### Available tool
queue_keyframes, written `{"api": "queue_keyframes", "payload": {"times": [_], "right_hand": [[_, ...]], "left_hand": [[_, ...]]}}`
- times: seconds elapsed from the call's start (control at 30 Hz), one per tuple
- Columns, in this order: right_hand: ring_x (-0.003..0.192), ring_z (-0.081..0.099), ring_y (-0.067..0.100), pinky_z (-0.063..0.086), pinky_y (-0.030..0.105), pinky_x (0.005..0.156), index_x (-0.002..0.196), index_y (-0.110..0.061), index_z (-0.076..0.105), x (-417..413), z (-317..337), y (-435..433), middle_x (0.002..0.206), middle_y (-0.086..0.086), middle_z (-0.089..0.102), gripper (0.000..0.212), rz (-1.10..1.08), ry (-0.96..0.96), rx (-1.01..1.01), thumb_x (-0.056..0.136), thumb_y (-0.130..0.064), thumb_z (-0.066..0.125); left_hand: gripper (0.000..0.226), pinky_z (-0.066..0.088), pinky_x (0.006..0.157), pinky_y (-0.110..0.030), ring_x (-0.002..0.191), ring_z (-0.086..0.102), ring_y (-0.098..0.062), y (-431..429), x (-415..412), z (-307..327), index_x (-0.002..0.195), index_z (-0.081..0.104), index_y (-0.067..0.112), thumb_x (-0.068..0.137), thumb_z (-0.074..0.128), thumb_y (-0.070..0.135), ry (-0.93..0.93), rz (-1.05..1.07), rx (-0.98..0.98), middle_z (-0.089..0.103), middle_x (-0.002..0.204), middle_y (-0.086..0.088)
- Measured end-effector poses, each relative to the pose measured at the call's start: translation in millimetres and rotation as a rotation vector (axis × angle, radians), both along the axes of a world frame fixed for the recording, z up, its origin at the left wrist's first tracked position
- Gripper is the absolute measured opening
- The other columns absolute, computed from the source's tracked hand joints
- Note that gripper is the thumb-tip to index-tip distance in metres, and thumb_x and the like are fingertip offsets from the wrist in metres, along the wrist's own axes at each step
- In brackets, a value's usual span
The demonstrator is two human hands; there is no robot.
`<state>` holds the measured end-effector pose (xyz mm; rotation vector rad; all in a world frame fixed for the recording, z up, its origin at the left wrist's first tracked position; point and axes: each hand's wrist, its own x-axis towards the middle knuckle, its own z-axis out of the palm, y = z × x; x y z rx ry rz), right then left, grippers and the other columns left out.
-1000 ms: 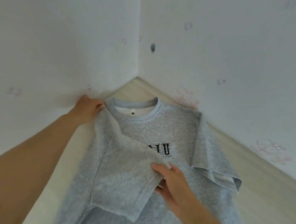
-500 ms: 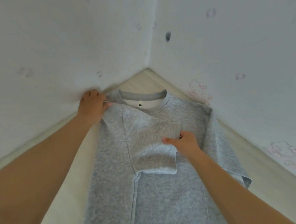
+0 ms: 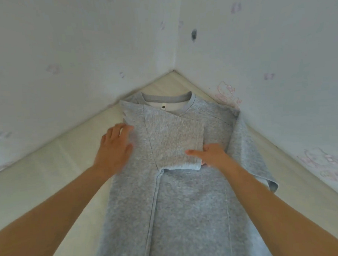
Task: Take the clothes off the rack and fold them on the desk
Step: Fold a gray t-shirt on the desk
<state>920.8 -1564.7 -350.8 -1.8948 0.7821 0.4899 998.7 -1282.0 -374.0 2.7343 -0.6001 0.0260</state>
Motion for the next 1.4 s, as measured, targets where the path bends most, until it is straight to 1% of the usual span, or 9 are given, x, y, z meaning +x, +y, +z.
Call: {"api": "queue_keyframes", "payload": {"times": [0.07,0.17,0.27,0.53,0.83,0.97,1.07,1.23,1.4], "right_hand": [[0.055,0.063,0.007,0.051,0.015,0.048,0.07,-0.006,0.057,-13,0,2,0.07,0.006,0.063,0.028,-0.023,-0.041,0.056,0.083,-0.023,0.075],[0.061,0.065,0.013,0.056,0.025,0.058,0.087,-0.011,0.062,-40,-11,1,0.082,0.013,0.067,0.004,-0.219,-0.253,-0.02,0.09,-0.009,0.065],[0.075,0.062,0.017,0.05,0.027,0.062,0.101,-0.022,0.059,-61,-13,3,0.082,0.002,0.06,0.019,-0.215,-0.365,-0.204,0.088,-0.008,0.061],[0.07,0.068,0.013,0.056,0.033,0.07,0.096,-0.028,0.063,-145,0,99,0.094,0.006,0.068,0.019,0.145,-0.229,0.063,0.093,-0.011,0.054],[0.075,0.064,0.023,0.056,0.042,0.081,0.1,-0.027,0.065,-196,-12,176,0.078,0.003,0.059,0.015,0.324,-0.176,0.009,0.093,-0.016,0.058],[0.075,0.054,0.01,0.055,0.029,0.074,0.112,-0.021,0.062,-204,-7,189,0.083,-0.006,0.049,0.026,0.367,-0.111,0.083,0.087,-0.014,0.068],[0.082,0.056,0.01,0.054,0.022,0.068,0.114,-0.018,0.061,-213,2,196,0.091,-0.006,0.051,0.033,0.351,-0.089,0.14,0.085,-0.004,0.068],[0.083,0.055,0.007,0.045,0.017,0.073,0.109,-0.022,0.064,-236,22,190,0.107,-0.013,0.053,0.03,0.112,-0.416,-0.049,0.085,-0.004,0.06],[0.103,0.055,0.017,0.042,0.013,0.071,0.125,-0.018,0.058,-266,0,160,0.125,0.006,0.05,0.045,0.251,-0.23,-0.146,0.083,-0.002,0.064]], "left_hand": [[0.037,0.034,0.098,-0.04,0.116,0.04,-0.026,10,-46,-2,0.127,0.049,0.017,0.091,0.058,0.022,0.043,-0.008,-0.038,0.042,0.126,-0.005],[0.027,0.032,0.092,-0.032,0.106,0.038,-0.016,26,-110,-3,0.115,0.05,0.025,0.092,0.046,0.039,0.128,-0.052,-0.059,0.041,0.114,0.004],[0.03,0.029,0.094,-0.027,0.103,0.038,-0.01,36,-160,-4,0.109,0.051,0.032,0.089,0.034,0.046,0.187,-0.12,-0.013,0.041,0.109,0.011],[0.027,0.042,0.074,-0.025,0.078,0.052,-0.002,60,-286,10,0.093,0.047,0.036,0.077,0.051,0.057,0.46,-0.053,-0.023,0.047,0.08,0.023],[0.035,0.041,0.064,-0.023,0.074,0.047,-0.006,85,-359,26,0.088,0.039,0.03,0.082,0.053,0.062,0.576,-0.019,0.168,0.045,0.089,0.014],[0.02,0.046,0.069,-0.028,0.075,0.05,-0.013,84,-369,24,0.09,0.038,0.025,0.096,0.042,0.043,0.58,-0.041,0.187,0.048,0.089,0.008],[0.02,0.048,0.068,-0.028,0.076,0.058,-0.017,85,-369,23,0.086,0.046,0.02,0.097,0.044,0.036,0.679,-0.004,0.076,0.058,0.083,0.003],[0.01,0.053,0.064,-0.025,0.062,0.064,-0.01,67,-382,57,0.091,0.054,0.019,0.094,0.054,0.028,0.74,-0.034,-0.331,0.069,0.072,0.003],[0.022,0.046,0.086,-0.025,0.094,0.057,-0.009,58,-398,45,0.109,0.061,0.021,0.097,0.049,0.035,0.641,-0.238,-0.151,0.062,0.101,0.007]]}}
